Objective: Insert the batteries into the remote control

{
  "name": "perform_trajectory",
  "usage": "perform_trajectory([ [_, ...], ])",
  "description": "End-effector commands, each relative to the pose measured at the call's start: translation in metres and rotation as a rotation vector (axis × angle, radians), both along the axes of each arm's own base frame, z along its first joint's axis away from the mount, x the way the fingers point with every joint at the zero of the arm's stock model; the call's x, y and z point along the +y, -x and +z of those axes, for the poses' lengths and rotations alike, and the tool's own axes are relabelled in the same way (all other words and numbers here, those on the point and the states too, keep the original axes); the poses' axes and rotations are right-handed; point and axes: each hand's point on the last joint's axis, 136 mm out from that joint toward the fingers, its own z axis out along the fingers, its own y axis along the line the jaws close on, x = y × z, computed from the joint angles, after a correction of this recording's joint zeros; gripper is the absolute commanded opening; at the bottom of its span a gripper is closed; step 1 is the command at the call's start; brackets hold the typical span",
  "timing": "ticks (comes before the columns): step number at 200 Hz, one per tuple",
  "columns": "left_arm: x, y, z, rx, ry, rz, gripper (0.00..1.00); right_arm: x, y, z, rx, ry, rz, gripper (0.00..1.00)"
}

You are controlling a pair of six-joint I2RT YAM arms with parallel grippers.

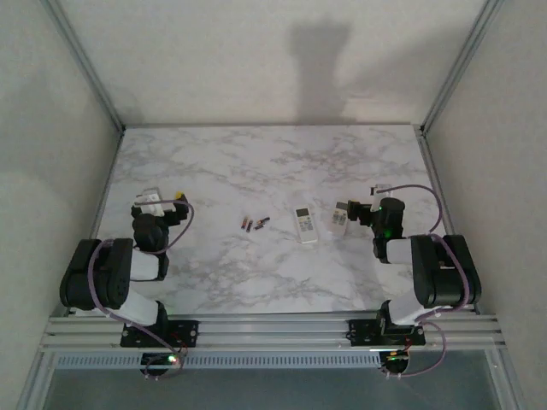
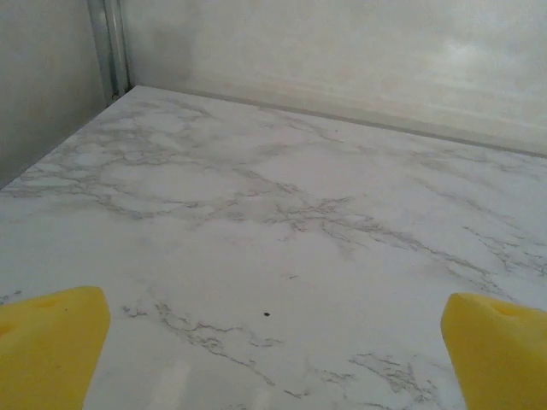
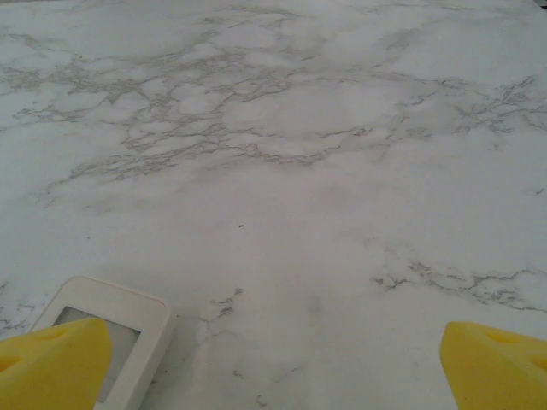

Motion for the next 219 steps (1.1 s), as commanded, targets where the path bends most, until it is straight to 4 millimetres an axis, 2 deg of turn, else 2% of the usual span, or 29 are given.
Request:
perform_trajectory([
  [1, 0.002, -0.006, 0.011, -0.045, 0.016, 0.017, 0.99, 0.0, -0.009, 0.011, -0.041, -0.008, 0.006, 0.99],
  [163, 0.005, -0.005, 0.011, -0.045, 0.02, 0.038, 0.99, -0.002, -0.011, 0.014, -0.041, -0.008, -0.009, 0.99],
  [171, 0.007, -0.005, 0.011, -0.047, 0.02, 0.047, 0.99, -0.006, -0.007, 0.018, -0.02, -0.005, -0.031, 0.99],
  [173, 0.007, -0.005, 0.012, -0.046, 0.022, 0.05, 0.99, -0.007, -0.013, 0.029, -0.038, -0.005, -0.038, 0.99],
  [192, 0.012, -0.011, 0.026, -0.016, 0.022, 0.087, 0.99, -0.025, -0.007, 0.067, 0.013, -0.059, -0.187, 0.99],
  [206, 0.015, -0.012, 0.056, -0.035, 0.017, 0.136, 0.99, -0.029, 0.003, 0.088, 0.114, -0.164, -0.274, 0.99],
  [219, 0.017, -0.012, 0.083, -0.058, 0.064, 0.17, 0.99, -0.019, 0.015, 0.091, 0.268, -0.262, -0.303, 0.99],
])
